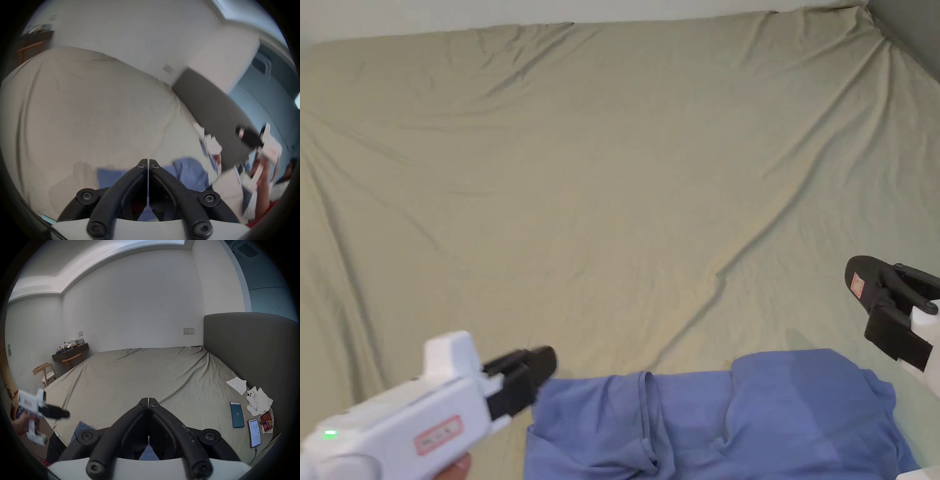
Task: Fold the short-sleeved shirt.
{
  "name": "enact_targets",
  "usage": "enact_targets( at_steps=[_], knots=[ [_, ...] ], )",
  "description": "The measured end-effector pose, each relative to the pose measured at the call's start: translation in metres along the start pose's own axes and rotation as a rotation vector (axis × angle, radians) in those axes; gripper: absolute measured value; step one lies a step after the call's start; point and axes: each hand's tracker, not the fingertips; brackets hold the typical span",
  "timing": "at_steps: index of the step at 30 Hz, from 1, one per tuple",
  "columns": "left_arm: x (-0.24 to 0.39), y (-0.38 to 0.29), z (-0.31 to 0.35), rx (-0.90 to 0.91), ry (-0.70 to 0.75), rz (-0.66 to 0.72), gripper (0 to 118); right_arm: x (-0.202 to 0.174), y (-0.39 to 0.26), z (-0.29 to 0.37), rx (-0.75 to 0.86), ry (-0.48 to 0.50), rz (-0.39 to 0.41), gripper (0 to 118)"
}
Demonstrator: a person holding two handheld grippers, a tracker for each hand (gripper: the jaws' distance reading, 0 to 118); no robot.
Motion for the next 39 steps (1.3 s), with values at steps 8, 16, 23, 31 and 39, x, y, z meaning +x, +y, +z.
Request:
enact_targets(
  at_steps=[8, 16, 23, 31, 39],
  knots=[
    [0.069, 0.067, 0.072, 0.511, 0.312, -0.48, 0, -0.01, 0.009, 0.001, 0.152, -0.166, 0.058, 0],
    [0.081, 0.072, 0.085, 0.634, 0.442, -0.558, 0, -0.01, 0.014, -0.001, 0.178, -0.233, 0.089, 0],
    [0.072, 0.072, 0.088, 0.617, 0.459, -0.524, 0, -0.006, 0.014, 0.0, 0.175, -0.231, 0.066, 0],
    [-0.037, 0.059, 0.013, 0.036, 0.001, 0.065, 81, -0.01, 0.01, -0.003, 0.144, -0.169, 0.044, 0],
    [-0.094, -0.06, -0.068, -0.455, 0.103, 0.134, 86, -0.012, 0.002, -0.002, 0.106, -0.122, 0.021, 0]
  ],
)
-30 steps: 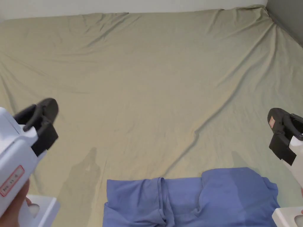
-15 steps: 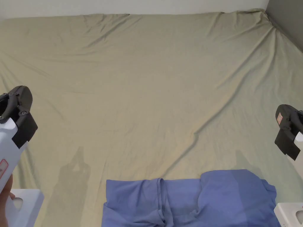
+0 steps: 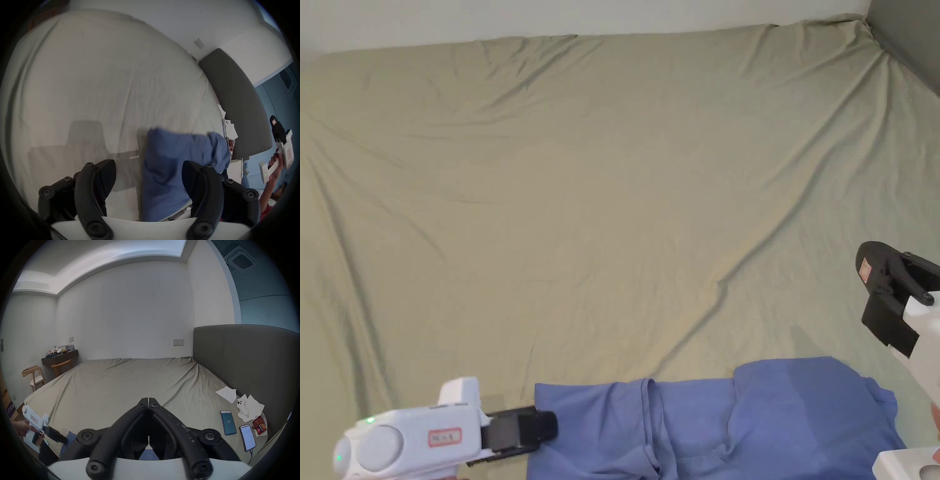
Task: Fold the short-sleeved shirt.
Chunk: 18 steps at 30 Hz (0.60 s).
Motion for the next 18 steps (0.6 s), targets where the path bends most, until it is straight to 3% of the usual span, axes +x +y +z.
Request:
enact_targets(
  at_steps=[5, 7, 10, 18],
  knots=[
    [0.016, -0.008, -0.003, 0.006, -0.062, 0.019, 74, 0.001, -0.001, 0.0, -0.013, 0.002, 0.008, 0],
    [0.028, -0.01, -0.007, -0.009, -0.052, 0.005, 27, 0.001, -0.002, -0.001, -0.022, 0.001, 0.009, 0],
    [0.041, -0.011, -0.008, -0.04, -0.014, -0.101, 12, 0.001, -0.004, -0.002, -0.031, 0.007, 0.001, 0],
    [0.002, 0.015, 0.039, 0.012, -0.109, 0.062, 9, 0.0, -0.001, -0.001, -0.035, 0.01, 0.013, 0]
  ],
)
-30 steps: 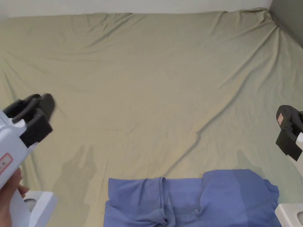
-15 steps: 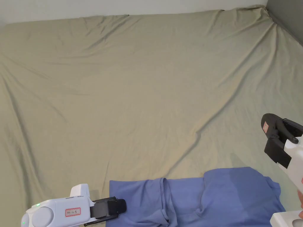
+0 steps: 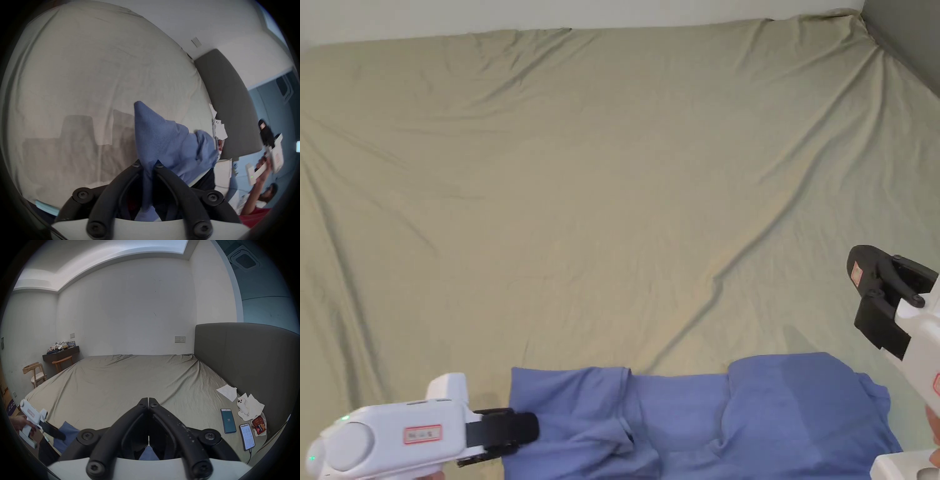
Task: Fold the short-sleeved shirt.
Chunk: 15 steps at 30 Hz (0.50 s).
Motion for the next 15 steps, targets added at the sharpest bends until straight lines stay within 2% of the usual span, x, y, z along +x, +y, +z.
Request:
enact_targets(
  at_steps=[2, 3, 4, 6, 8, 11, 15],
  knots=[
    [-0.015, 0.007, 0.023, 0.027, -0.061, 0.073, 9, 0.0, 0.001, 0.001, 0.002, 0.0, 0.0, 0],
    [-0.021, 0.011, 0.036, 0.042, -0.037, 0.073, 9, 0.001, 0.001, 0.001, 0.002, -0.002, 0.002, 0],
    [-0.022, 0.015, 0.049, 0.061, 0.009, 0.061, 9, 0.001, 0.001, 0.001, 0.002, -0.003, 0.004, 0],
    [-0.017, 0.021, 0.075, 0.08, 0.173, -0.074, 9, 0.001, 0.0, 0.0, -0.002, -0.002, 0.002, 0],
    [-0.021, 0.029, 0.099, 0.08, 0.271, -0.1, 8, 0.001, -0.002, -0.003, -0.009, 0.005, -0.001, 0],
    [-0.023, 0.039, 0.132, 0.132, 0.316, -0.047, 8, -0.003, -0.003, -0.005, -0.014, 0.012, 0.004, 0],
    [0.008, 0.04, 0.138, 0.104, 0.398, -0.165, 8, -0.007, -0.003, -0.009, -0.022, 0.025, 0.002, 0]
  ],
)
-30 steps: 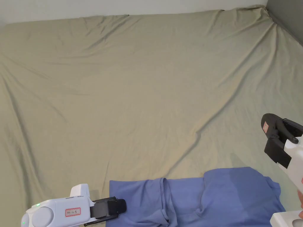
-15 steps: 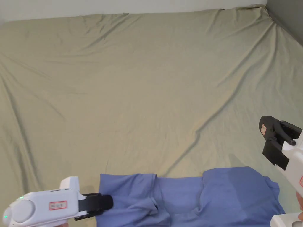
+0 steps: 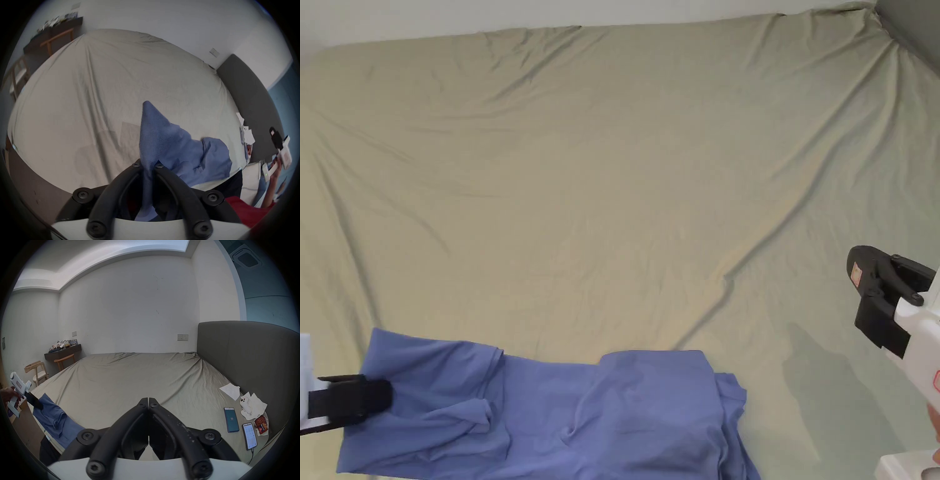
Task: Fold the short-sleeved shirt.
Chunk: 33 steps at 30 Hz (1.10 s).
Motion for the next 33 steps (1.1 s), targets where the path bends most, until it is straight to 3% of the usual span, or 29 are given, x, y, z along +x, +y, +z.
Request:
enact_targets(
  at_steps=[3, 7, 14, 20, 21, 24, 25, 30, 33],
  knots=[
    [0.038, 0.002, -0.007, -0.011, -0.08, -0.017, 8, -0.004, 0.0, -0.002, -0.005, 0.013, -0.009, 0],
    [0.111, 0.004, -0.026, -0.038, -0.139, -0.188, 8, -0.006, -0.001, -0.001, -0.006, 0.018, 0.007, 0],
    [0.236, -0.006, -0.093, -0.163, -0.344, -0.3, 8, 0.005, -0.003, 0.006, -0.016, -0.005, -0.008, 0],
    [0.307, -0.036, -0.176, -0.242, -0.33, -0.34, 9, 0.019, -0.005, 0.015, -0.02, -0.037, -0.028, 0],
    [0.312, -0.041, -0.186, -0.241, -0.324, -0.345, 12, 0.021, -0.005, 0.017, -0.019, -0.043, -0.031, 0],
    [0.313, -0.052, -0.213, -0.283, -0.324, -0.297, 68, 0.026, -0.004, 0.02, -0.019, -0.058, -0.032, 0],
    [0.307, -0.053, -0.212, -0.282, -0.346, -0.248, 76, 0.028, -0.004, 0.021, -0.019, -0.061, -0.032, 0],
    [0.264, -0.034, -0.155, -0.028, -0.481, -0.113, 76, 0.035, -0.006, 0.027, -0.016, -0.076, -0.033, 0],
    [0.238, -0.035, -0.128, 0.24, -0.394, -0.12, 70, 0.038, -0.009, 0.026, -0.022, -0.074, -0.049, 0]
  ],
)
